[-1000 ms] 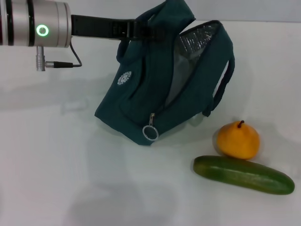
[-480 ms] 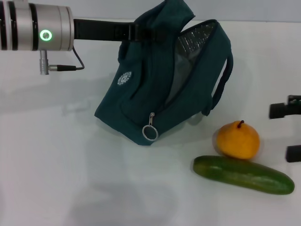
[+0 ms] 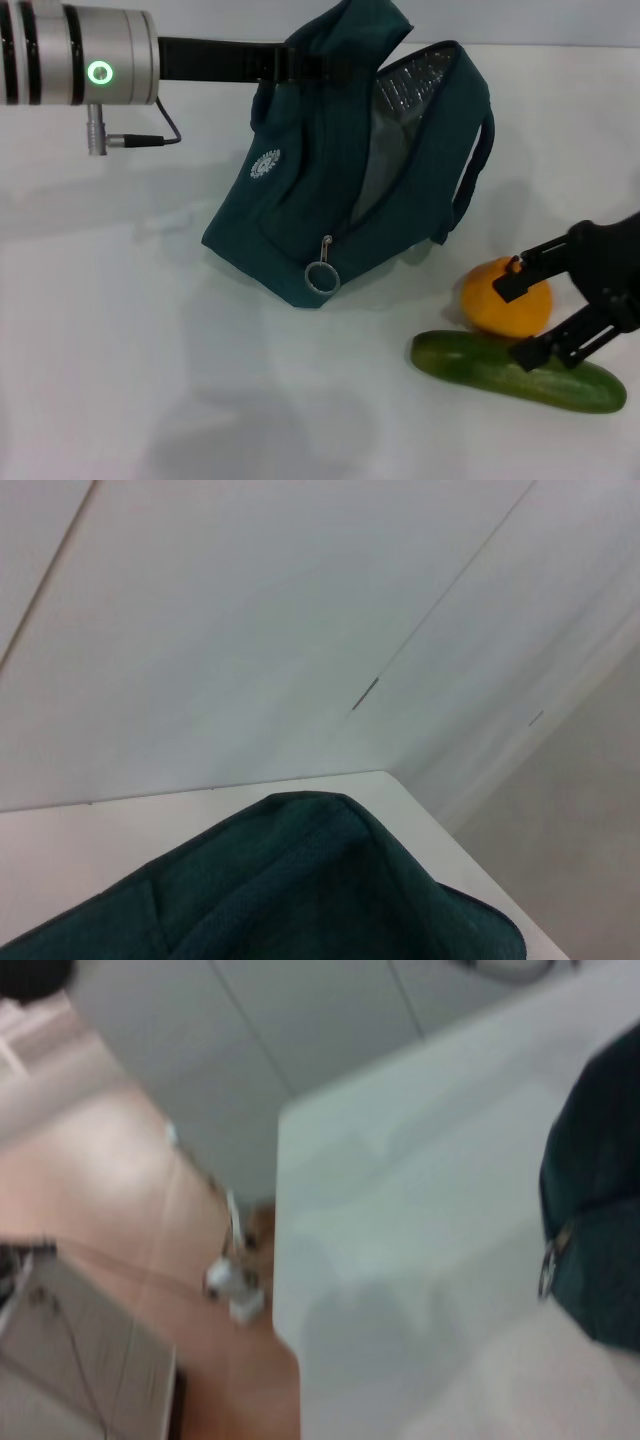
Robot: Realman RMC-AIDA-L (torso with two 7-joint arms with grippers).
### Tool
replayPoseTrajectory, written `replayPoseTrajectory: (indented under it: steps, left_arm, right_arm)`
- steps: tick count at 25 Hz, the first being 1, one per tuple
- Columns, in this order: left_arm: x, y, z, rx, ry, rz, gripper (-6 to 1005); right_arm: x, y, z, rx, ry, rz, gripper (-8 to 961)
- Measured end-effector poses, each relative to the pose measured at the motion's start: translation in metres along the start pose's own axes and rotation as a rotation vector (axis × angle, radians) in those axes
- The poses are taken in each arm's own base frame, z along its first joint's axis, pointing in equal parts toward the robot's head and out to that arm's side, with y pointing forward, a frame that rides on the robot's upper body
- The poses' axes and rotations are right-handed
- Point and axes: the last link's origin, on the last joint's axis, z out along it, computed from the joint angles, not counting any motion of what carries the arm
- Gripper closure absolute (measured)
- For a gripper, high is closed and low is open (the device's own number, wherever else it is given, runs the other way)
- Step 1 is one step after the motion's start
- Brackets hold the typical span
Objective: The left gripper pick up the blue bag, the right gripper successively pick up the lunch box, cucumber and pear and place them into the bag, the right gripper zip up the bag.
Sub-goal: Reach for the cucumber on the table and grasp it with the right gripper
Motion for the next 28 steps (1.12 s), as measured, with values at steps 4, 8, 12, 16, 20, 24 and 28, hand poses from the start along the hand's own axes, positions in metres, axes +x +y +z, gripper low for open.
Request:
replayPoseTrajectory:
  steps: [4,8,12,16,20,24,28]
  left_arm:
    - [0.000,-0.001,0.000,0.005,0.004,0.000,905]
    - [0.002,-0.003,0.000,0.017,0.015,-0.001,905]
    - [0.004,-0.003,0.001,0.026,0.027,0.002,905]
    - [0.000,-0.004,0.003,0.019,0.030,-0.015,904]
    - [-0.006,-0.006,0.006,-0.004,0.036,-0.040,904]
    - [-0.008,-0.007,0.006,-0.007,0.036,-0.039,904]
    - [-0.010,-0.008,0.005,-0.002,0.036,-0.044,903]
  right_arm:
    - [-0.022,-0.001,0.008,0.012,0.109,-0.005,79]
    - [-0.039,-0.005,0.011,0.033,0.177,-0.006,79]
    - [-0.051,-0.005,0.019,0.038,0.244,0.009,79]
    - [-0.063,-0.002,0.033,0.033,0.333,0.031,80]
    - [-0.068,0.001,0.046,0.026,0.416,0.050,80]
    - [-0.067,0.000,0.049,0.041,0.445,0.074,80]
    - [-0.065,-0.008,0.047,0.104,0.464,0.086,80]
